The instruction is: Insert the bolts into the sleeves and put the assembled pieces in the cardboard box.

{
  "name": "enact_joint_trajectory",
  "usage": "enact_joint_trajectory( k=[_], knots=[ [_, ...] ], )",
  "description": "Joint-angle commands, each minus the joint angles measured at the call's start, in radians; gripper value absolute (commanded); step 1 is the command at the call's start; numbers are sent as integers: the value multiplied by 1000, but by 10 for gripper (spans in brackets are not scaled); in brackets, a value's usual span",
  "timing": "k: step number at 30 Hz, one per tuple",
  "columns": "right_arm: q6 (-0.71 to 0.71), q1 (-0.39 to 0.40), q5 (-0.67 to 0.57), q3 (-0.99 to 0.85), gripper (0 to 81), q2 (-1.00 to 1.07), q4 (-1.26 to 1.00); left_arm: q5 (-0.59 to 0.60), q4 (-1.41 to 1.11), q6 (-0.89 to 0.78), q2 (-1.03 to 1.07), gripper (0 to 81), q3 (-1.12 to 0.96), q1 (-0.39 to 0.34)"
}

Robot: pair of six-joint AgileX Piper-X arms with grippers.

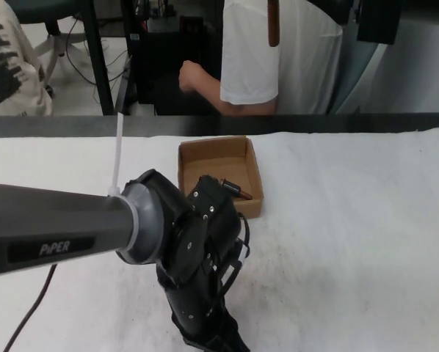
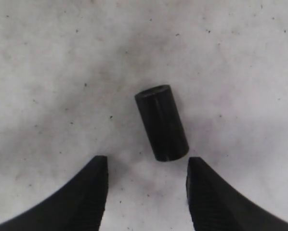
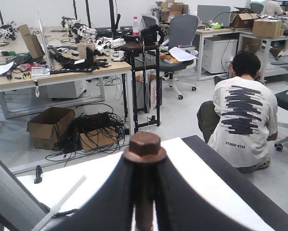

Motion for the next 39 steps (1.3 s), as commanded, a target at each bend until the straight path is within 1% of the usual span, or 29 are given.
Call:
enact_joint_trajectory(
  k=[1,5,10,14,20,24,27,28,30,35,37,38,39],
  knots=[
    [3,-5,-7,-11,9,-20,-20,-27,3,-1,8,474,-11,-8],
    [3,-5,-7,-11,9,-26,-20,-27,-3,-19,8,474,-11,-10],
    [3,-5,-7,-11,9,-29,-20,-27,-31,-96,8,469,-19,-10],
    [3,-5,-7,-11,9,-31,-20,-27,-8,-106,32,468,-57,-20],
    [3,-5,-7,-11,9,-31,-20,-27,53,-106,94,468,-120,-55],
    [0,-5,-7,-11,9,-30,-20,-50,78,-114,95,468,-121,-56],
    [0,-20,-7,-11,9,-30,-20,-53,101,-114,95,464,-121,-53],
    [0,-27,-7,-11,9,-30,-20,-53,109,-114,95,449,-121,-53],
    [0,-40,-9,-11,9,-30,-20,-53,127,-114,95,377,-121,-53],
    [2,-51,-22,-11,9,-30,-44,-49,133,-107,95,132,-121,-53],
    [3,-51,-23,-11,9,-30,-67,-49,128,-74,95,29,-121,-53],
    [7,-51,-23,-11,9,-30,-78,-49,124,-61,95,1,-121,-53],
    [10,-51,-23,-11,9,-30,-84,-49,122,-57,95,0,-121,-53]
  ],
)
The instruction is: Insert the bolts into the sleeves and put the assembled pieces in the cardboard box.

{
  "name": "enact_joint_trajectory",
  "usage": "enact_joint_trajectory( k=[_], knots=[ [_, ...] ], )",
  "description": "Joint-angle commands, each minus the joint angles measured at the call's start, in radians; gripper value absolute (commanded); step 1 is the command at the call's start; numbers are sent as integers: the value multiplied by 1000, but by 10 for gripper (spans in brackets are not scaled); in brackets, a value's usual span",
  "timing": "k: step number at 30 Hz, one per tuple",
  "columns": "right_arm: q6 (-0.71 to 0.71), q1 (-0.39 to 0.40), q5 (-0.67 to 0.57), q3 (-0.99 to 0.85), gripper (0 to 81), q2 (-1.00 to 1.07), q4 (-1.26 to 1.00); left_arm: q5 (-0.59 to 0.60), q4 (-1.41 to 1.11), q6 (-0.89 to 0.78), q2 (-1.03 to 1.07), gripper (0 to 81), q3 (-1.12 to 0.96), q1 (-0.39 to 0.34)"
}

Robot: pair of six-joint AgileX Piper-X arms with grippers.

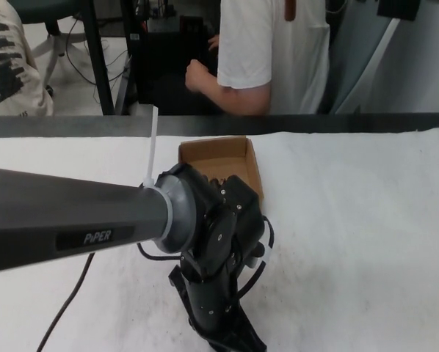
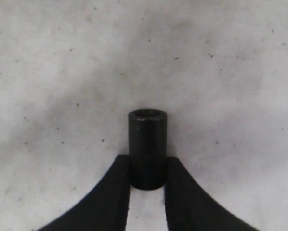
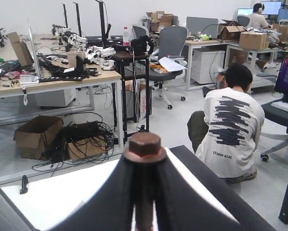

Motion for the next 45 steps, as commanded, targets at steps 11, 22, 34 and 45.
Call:
enact_joint_trajectory(
  k=[11,22,34,45],
  knots=[
    [30,-4,-20,-11,9,-13,-46,21,-13,99,-12,1,-4,-7],
    [29,-93,-35,-11,9,-13,-26,282,-339,-67,-250,1,0,97],
    [29,-124,-47,-4,9,16,-10,563,-661,-319,-310,1,91,279],
    [99,-130,-95,-4,9,145,-55,692,-1708,-876,-448,1,522,386]
  ],
)
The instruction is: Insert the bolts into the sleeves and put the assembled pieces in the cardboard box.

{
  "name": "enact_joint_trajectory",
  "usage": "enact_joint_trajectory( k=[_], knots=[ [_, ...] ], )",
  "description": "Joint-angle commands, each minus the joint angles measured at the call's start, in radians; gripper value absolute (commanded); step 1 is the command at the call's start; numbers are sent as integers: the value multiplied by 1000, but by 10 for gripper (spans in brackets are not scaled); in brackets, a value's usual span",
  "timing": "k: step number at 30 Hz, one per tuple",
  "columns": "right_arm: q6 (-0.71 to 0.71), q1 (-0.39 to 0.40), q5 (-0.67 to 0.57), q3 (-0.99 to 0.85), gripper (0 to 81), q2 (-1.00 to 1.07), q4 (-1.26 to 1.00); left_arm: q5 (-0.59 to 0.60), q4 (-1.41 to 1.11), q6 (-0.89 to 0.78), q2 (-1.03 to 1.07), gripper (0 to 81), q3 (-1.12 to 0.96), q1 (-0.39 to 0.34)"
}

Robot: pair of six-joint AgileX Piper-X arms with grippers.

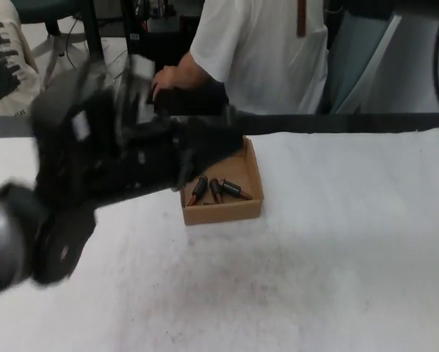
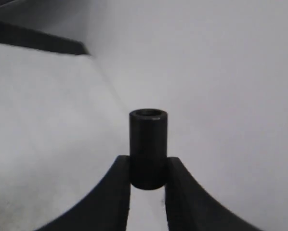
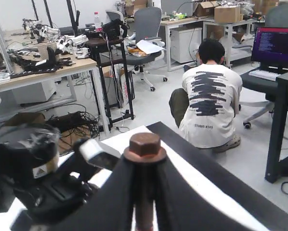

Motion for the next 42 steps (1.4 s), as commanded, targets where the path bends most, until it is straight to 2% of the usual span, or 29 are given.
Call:
enact_joint_trajectory(
  k=[1,3,8,15,20,24,27,30,37,42],
  knots=[
    [94,2,-54,-4,9,53,-69,38,-557,-281,-37,1,169,44],
    [159,5,-67,4,9,92,-142,44,-657,-315,-37,1,217,56],
    [360,61,-69,19,9,177,-399,116,-664,-292,-37,1,261,59],
    [439,107,-70,19,9,227,-478,226,-632,-168,-37,1,267,59],
    [480,107,-78,17,9,227,-526,206,-426,133,-37,2,274,59],
    [492,107,-110,17,9,227,-544,69,-288,520,-37,2,274,59],
    [492,107,-130,17,9,227,-542,-13,-280,634,-37,2,274,59],
    [470,107,-146,19,9,227,-530,-18,-293,631,-37,2,271,59],
    [218,107,-149,21,9,227,-220,-16,-510,460,-55,2,271,54],
    [218,107,-147,21,9,227,-254,-11,-520,408,-65,2,271,22]
  ],
)
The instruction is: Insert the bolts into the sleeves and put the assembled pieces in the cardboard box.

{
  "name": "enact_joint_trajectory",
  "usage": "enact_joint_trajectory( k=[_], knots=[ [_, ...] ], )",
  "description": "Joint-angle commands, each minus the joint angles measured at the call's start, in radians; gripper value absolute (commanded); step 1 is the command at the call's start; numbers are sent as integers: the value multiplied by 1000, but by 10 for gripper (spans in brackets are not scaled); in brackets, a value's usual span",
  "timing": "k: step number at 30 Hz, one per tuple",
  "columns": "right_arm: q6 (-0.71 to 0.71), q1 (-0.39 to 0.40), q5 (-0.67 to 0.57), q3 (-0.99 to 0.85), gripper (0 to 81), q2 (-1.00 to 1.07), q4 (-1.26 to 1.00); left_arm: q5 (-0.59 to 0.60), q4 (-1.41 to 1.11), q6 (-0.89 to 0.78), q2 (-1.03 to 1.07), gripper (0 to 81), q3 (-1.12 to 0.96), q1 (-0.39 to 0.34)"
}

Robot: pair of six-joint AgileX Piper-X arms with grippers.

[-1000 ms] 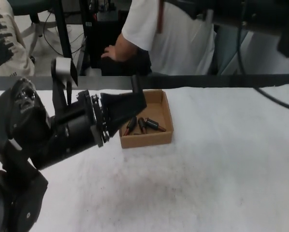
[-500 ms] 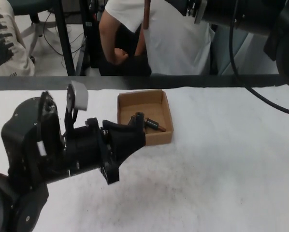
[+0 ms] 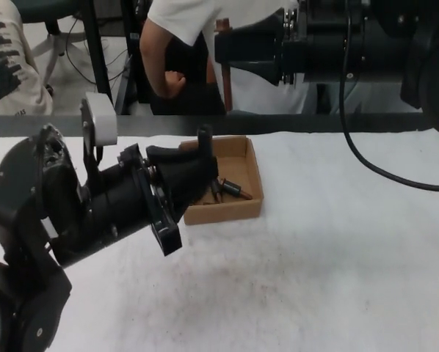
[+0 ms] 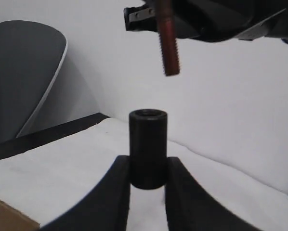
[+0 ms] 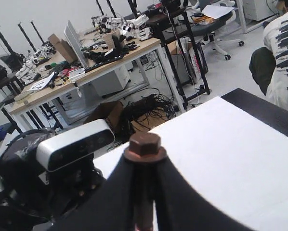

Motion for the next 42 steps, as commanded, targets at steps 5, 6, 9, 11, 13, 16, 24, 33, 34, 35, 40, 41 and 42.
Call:
enact_joint_trajectory(
  k=[5,6,9,11,13,16,24,33,34,35,40,41,42],
  knots=[
    [-13,9,47,-6,9,-2,-29,-1,-21,-22,-21,2,-6,-52],
    [-18,13,56,-6,9,-2,-31,-1,-21,-22,-21,2,-6,-60],
    [-16,25,60,-6,9,-2,-51,-1,-15,-22,-21,2,-6,-67],
    [-16,34,63,-6,9,-2,-51,-8,-16,-22,-21,2,-6,-67],
    [-16,37,66,-6,9,-2,-51,-9,-17,-22,-21,2,-6,-67],
    [-18,45,73,-6,9,-2,-51,-9,-17,-22,-21,2,-6,-67],
    [-16,46,69,-6,9,-2,-57,-33,-19,-22,-21,2,-7,-45],
    [1,47,54,-6,9,-9,-63,-33,-19,-22,-21,2,-7,-27],
    [5,50,54,-6,9,-10,-69,-33,-19,-22,-21,2,-7,-27],
    [10,53,54,-6,9,-9,-77,-40,-19,-22,-21,2,-7,-28],
    [12,71,54,-6,9,-10,-104,-62,-19,-22,-21,2,-11,-28],
    [12,70,54,-6,9,-10,-101,-62,-19,-22,-21,2,-13,-28],
    [12,70,54,-6,9,-10,-96,-62,-19,-22,-21,2,-15,-28]
  ],
)
